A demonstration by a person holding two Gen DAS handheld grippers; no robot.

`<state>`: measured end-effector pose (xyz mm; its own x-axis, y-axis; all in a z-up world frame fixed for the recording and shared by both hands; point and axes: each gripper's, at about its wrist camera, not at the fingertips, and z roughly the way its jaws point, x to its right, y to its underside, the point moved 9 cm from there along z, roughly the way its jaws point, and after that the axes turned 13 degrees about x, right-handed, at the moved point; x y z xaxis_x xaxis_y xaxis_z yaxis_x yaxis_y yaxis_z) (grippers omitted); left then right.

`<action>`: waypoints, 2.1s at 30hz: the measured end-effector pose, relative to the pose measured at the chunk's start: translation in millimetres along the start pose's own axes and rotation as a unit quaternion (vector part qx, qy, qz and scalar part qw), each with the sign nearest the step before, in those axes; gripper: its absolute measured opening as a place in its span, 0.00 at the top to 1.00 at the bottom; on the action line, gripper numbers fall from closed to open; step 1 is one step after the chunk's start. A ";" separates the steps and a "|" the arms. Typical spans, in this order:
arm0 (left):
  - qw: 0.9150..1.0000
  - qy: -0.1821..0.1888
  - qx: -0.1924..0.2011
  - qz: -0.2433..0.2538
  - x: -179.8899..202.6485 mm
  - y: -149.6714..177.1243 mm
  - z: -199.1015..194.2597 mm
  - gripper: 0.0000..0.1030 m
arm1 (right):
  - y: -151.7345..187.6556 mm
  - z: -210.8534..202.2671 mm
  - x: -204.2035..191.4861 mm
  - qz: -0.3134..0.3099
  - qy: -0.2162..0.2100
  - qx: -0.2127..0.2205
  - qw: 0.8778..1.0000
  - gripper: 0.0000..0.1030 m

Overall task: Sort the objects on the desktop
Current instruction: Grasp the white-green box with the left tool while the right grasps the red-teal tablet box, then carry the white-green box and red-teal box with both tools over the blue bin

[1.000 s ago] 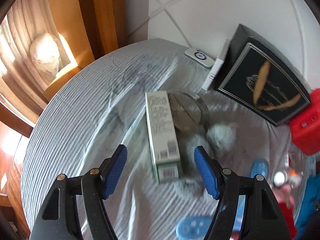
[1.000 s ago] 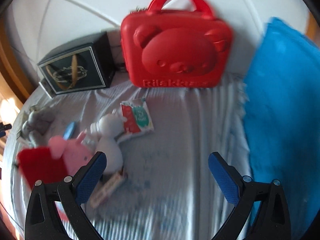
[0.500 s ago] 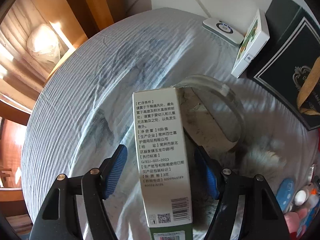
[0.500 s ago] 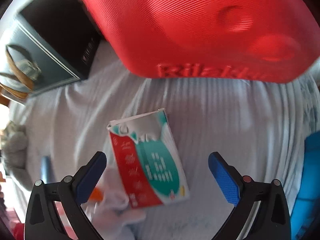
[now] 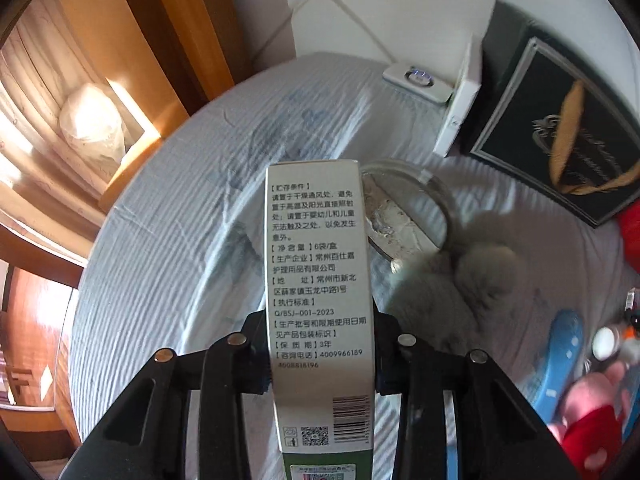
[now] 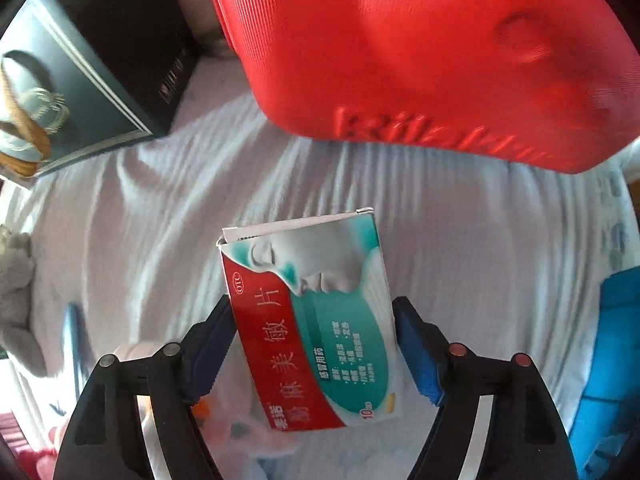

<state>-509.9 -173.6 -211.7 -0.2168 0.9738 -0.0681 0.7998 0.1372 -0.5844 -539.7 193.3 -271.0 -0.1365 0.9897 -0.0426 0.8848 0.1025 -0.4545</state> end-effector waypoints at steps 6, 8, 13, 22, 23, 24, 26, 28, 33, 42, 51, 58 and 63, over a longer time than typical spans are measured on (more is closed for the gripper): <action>0.998 0.019 0.057 0.009 0.8 10.9 -65.0 0.67 | 16.4 -80.6 6.5 -0.003 -0.005 0.069 0.998 0.25; 0.996 0.021 0.079 0.020 1.2 14.6 -88.1 0.67 | 16.3 -107.5 11.5 -0.004 -0.007 0.094 0.996 0.25; 0.989 0.043 0.138 0.041 16.7 39.8 -163.4 0.67 | 35.3 -190.6 4.7 -0.006 -0.023 0.161 0.987 0.25; 0.966 0.127 0.211 0.074 85.4 89.6 -284.0 0.67 | 98.7 -326.8 -0.7 0.006 -0.035 0.263 0.964 0.25; 0.963 0.135 0.217 0.081 94.7 95.5 -297.8 0.67 | 104.8 -337.6 0.1 0.005 -0.034 0.271 0.962 0.25; 0.959 0.148 0.225 0.089 108.1 102.0 -312.3 0.67 | 109.9 -348.9 2.3 0.005 -0.033 0.277 0.960 0.25; 0.952 0.171 0.234 0.099 129.4 113.5 -332.9 0.67 | 119.7 -371.5 8.9 0.005 -0.027 0.293 0.956 0.25; 0.946 0.190 0.240 0.105 149.0 120.8 -351.5 0.67 | 130.0 -396.5 17.1 0.008 -0.024 0.311 0.950 0.25; 0.925 0.233 0.268 0.133 198.6 137.6 -403.6 0.67 | 152.5 -450.6 45.7 0.016 -0.006 0.351 0.936 0.25; 0.893 0.286 0.298 0.180 297.3 156.9 -475.5 0.67 | 178.7 -527.5 133.1 0.045 0.043 0.392 0.918 0.25; 0.853 0.342 0.336 0.207 420.1 174.7 -572.9 0.67 | 187.6 -580.6 251.2 0.068 0.107 0.408 0.904 0.25; 0.841 0.362 0.327 0.233 522.7 188.9 -612.3 0.67 | 176.1 -570.1 342.4 0.067 0.159 0.379 0.909 0.25; 0.840 0.347 0.320 0.266 591.1 206.0 -613.1 0.67 | 174.6 -551.7 382.8 0.051 0.182 0.356 0.915 0.25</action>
<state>-130.1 541.4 123.4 0.6327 0.7680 -0.0993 0.1667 -0.2603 -0.9510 -191.7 645.1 124.2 0.2035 0.9713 0.1232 0.3525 0.0447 -0.9347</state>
